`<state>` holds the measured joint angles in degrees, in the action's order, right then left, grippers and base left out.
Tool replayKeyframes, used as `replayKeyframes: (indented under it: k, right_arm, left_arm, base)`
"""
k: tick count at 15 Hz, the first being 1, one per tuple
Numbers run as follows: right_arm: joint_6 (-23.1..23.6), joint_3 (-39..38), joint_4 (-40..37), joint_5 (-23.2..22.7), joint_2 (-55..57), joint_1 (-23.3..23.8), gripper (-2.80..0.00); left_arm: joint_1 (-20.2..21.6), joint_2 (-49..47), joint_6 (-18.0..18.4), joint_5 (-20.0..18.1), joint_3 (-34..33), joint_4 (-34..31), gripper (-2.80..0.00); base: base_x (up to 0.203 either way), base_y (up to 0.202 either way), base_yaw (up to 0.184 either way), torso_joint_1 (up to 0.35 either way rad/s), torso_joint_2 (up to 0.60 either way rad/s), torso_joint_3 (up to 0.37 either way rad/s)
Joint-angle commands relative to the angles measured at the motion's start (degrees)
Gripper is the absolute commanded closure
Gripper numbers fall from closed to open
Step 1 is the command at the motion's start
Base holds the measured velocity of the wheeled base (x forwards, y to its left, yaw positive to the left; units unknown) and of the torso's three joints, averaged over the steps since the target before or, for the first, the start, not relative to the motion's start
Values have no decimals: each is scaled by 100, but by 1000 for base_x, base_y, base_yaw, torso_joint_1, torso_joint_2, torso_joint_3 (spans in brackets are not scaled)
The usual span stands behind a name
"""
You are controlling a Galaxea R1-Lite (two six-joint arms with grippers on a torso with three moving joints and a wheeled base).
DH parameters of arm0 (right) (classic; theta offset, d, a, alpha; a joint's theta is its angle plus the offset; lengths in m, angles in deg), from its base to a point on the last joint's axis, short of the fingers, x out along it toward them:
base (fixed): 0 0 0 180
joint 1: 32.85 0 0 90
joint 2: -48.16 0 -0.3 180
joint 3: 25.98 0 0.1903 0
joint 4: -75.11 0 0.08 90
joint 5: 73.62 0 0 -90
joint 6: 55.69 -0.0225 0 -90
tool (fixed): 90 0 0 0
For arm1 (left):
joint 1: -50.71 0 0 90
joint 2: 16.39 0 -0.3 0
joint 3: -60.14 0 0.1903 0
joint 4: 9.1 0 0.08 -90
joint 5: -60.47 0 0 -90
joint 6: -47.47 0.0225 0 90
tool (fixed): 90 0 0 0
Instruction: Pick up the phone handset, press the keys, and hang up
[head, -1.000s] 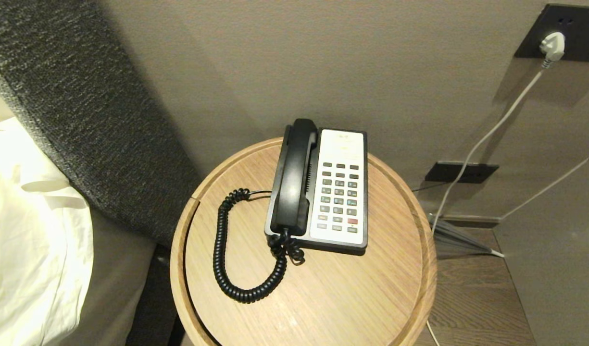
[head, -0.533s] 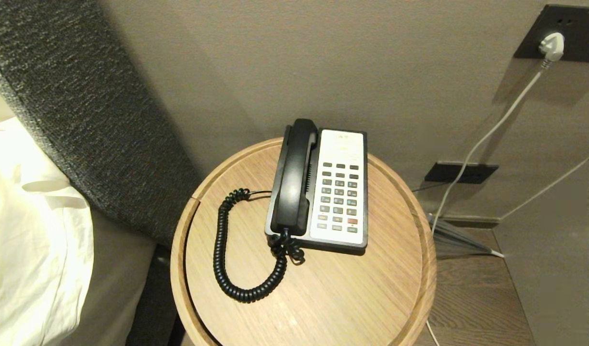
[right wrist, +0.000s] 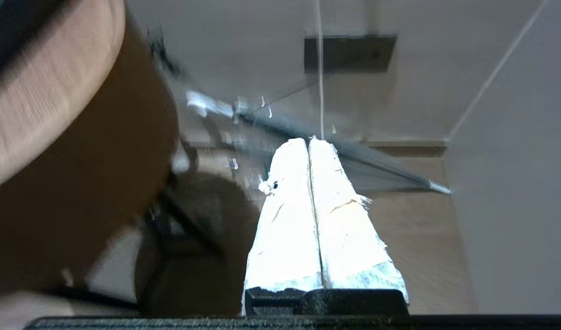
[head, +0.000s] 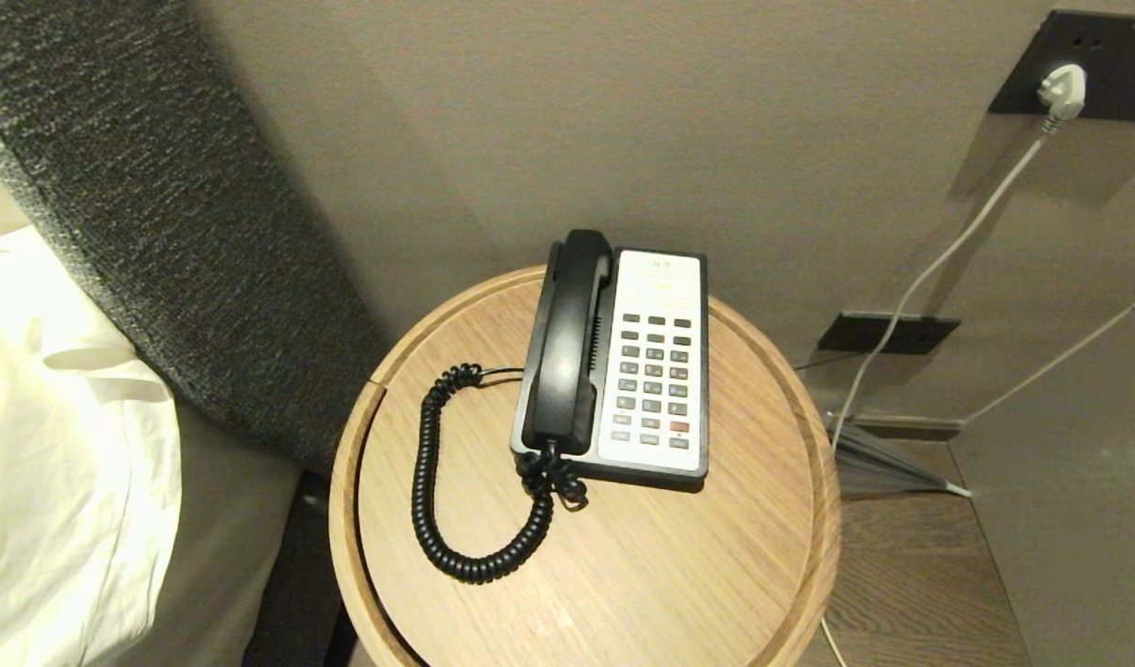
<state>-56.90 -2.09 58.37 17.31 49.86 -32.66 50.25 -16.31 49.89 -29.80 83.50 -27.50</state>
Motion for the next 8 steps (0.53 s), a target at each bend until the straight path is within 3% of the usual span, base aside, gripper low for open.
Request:
replayKeyframes:
  k: [1, 3, 8]
  right_arm:
    - [214, -157, -482, -136, -127, 7, 0]
    - [15, -166, -364, -107, -178, 8, 0]
    - [59, -166, -355, -128, -170, 8, 0]
  left_arm:
    - [2, -7, 4, 0, -229, 5, 0]
    - [2, -7, 4, 0, -229, 5, 0]
    - [2, -7, -5, 0, -229, 5, 0]
  base:
    - [0, 0, 0, 0, 0, 0]
    - [0, 0, 0, 0, 0, 0]
    - [0, 0, 0, 0, 0, 0]
